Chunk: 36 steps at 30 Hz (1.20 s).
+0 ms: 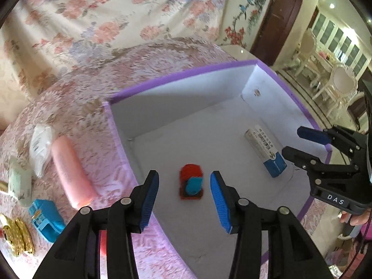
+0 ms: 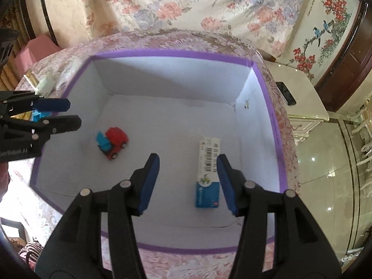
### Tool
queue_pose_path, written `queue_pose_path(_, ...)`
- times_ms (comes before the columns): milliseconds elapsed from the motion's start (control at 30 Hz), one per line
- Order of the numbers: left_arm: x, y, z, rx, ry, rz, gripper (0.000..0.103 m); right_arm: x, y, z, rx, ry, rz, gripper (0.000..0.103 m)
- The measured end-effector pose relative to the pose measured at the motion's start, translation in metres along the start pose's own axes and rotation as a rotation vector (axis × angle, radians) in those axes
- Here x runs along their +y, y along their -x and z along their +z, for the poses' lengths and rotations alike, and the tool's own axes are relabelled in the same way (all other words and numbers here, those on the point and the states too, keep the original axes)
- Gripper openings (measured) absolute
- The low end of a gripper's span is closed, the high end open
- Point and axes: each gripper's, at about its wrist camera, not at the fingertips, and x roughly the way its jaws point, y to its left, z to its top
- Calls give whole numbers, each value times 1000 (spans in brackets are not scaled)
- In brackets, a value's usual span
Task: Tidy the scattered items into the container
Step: 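Withdraw both tools from the box toward the remaining items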
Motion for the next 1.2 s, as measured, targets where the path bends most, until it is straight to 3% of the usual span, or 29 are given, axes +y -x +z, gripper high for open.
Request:
queue_pose_path(100, 13, 20, -5, -34, 11, -55, 48, 16, 10, 2, -24, 9, 8, 55)
queue_pose_path(167, 15, 33, -9, -71, -2, -23, 50, 27, 14, 5, -34, 21, 7, 55)
queue_pose_path(500, 48, 72, -29, -128, 18, -27, 55, 79, 32, 16, -84, 62, 28, 55)
queue_pose_path(767, 112, 94, -60, -143, 91, 72, 62, 146, 47, 31, -155, 129, 104, 56)
queue_pose_path(1000, 178, 107, -90, -136, 170, 178, 70, 203, 33, 33, -148, 181, 176, 60)
queue_pose_path(1200, 210, 102, -111, -112, 231, 219, 72, 236, 16, 30, -120, 192, 227, 61)
